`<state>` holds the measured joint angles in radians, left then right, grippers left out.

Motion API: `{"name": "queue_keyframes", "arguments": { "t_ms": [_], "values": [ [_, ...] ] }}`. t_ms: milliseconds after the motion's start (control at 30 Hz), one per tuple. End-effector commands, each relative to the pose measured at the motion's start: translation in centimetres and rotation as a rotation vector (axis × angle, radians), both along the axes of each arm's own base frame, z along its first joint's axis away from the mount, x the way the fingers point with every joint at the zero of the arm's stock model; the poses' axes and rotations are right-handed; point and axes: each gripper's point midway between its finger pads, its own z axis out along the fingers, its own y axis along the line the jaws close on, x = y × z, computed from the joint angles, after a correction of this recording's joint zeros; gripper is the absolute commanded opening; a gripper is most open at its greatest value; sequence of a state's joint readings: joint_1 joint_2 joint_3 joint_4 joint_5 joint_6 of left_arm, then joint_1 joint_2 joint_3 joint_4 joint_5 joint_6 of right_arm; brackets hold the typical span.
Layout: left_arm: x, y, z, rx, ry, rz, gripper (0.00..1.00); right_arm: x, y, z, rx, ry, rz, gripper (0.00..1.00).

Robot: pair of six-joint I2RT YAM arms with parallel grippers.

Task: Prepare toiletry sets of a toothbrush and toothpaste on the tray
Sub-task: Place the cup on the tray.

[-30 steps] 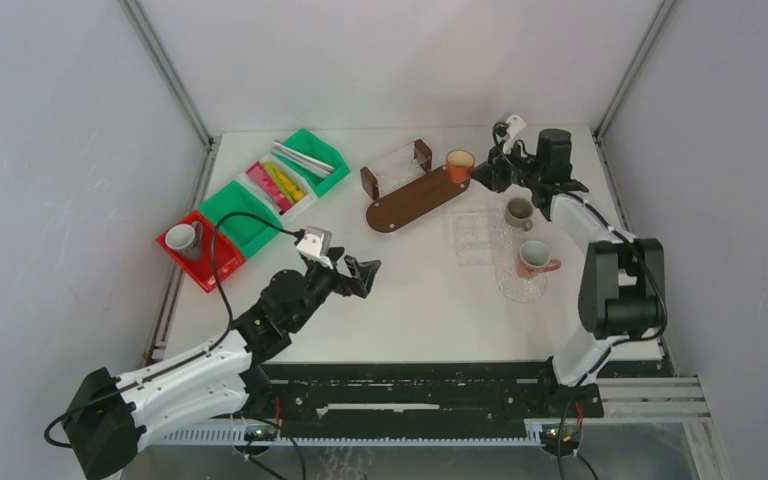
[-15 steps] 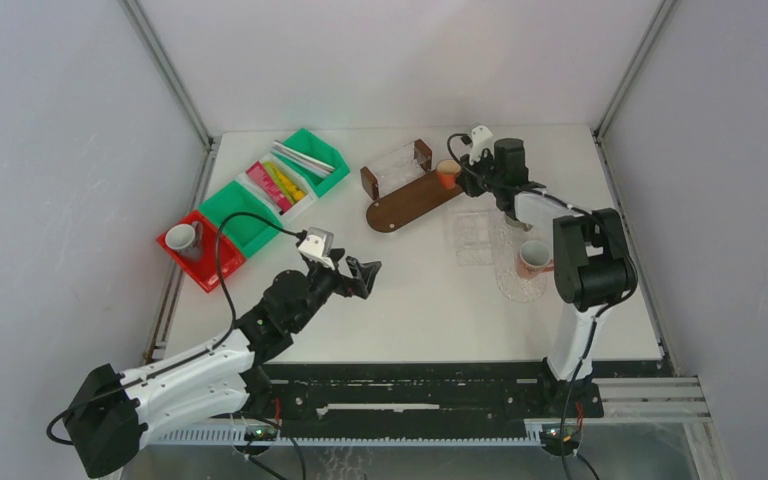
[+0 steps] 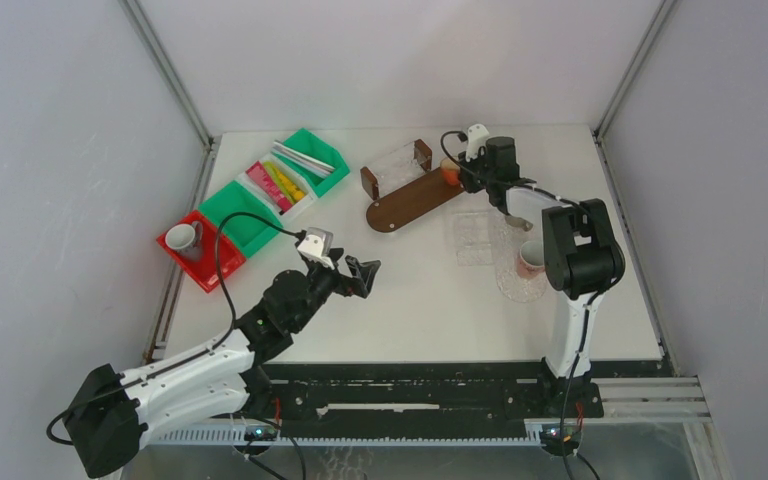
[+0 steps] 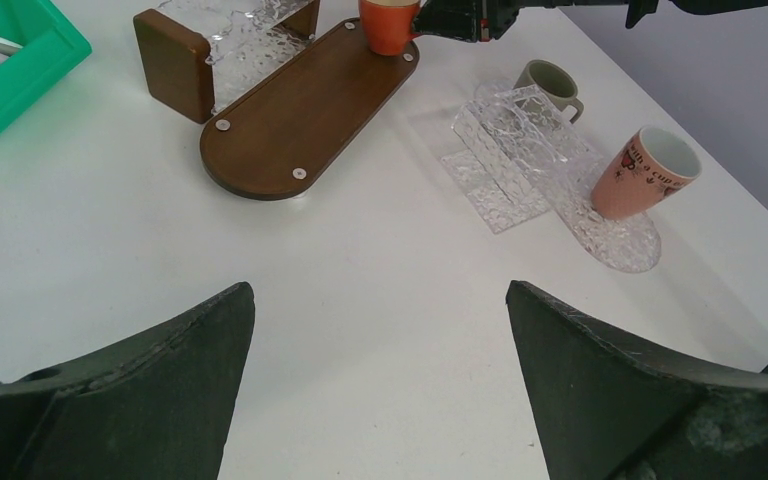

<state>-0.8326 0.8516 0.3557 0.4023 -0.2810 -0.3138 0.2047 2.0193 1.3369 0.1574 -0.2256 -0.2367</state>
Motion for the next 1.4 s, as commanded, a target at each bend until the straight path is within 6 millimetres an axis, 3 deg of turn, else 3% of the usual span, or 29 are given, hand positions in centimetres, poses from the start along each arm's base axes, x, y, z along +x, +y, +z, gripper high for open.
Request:
{"name": "queue_keyframes", "arguments": {
  "t_ms": [0, 133, 400, 700, 867, 1100, 1233, 1367],
  "values": [
    [0.5, 0.2, 2.1, -0.042, -0.05, 0.018, 1.0, 1.8, 0.4, 2.9, 0.014, -0.085, -0.004, 0.02],
    [0.4, 0.1, 2.1, -0.043, -0.051, 0.016, 1.0, 1.4, 0.6, 2.3, 0.005, -0.067, 0.021, 0.08],
    [0.4, 0.1, 2.2, -0.043, -0.053, 0.013, 1.0, 0.6, 0.5, 1.6, 0.001, -0.022, 0.05, 0.3],
    [0.2, 0.1, 2.3, -0.047, -0.057, 0.006, 1.0, 0.1, 0.0, 2.9, 0.02, -0.018, 0.058, 0.52],
    [0.1, 0.2, 2.5, -0.054, -0.065, 0.001, 1.0, -0.2, -1.4, 5.9, 0.036, -0.053, 0.055, 0.65],
    [0.0, 0.3, 2.6, -0.053, -0.07, 0.002, 1.0, -2.5, -3.2, 11.4, 0.136, -0.08, 0.116, 0.65],
    [0.0, 0.6, 2.6, -0.055, -0.068, 0.014, 1.0, -5.8, -3.2, 15.7, 0.219, -0.095, 0.23, 0.64],
    [0.1, 1.1, 2.8, -0.045, -0.06, 0.039, 1.0, -10.5, -2.3, 19.3, 0.27, -0.088, 0.358, 0.64]
  ]
}}
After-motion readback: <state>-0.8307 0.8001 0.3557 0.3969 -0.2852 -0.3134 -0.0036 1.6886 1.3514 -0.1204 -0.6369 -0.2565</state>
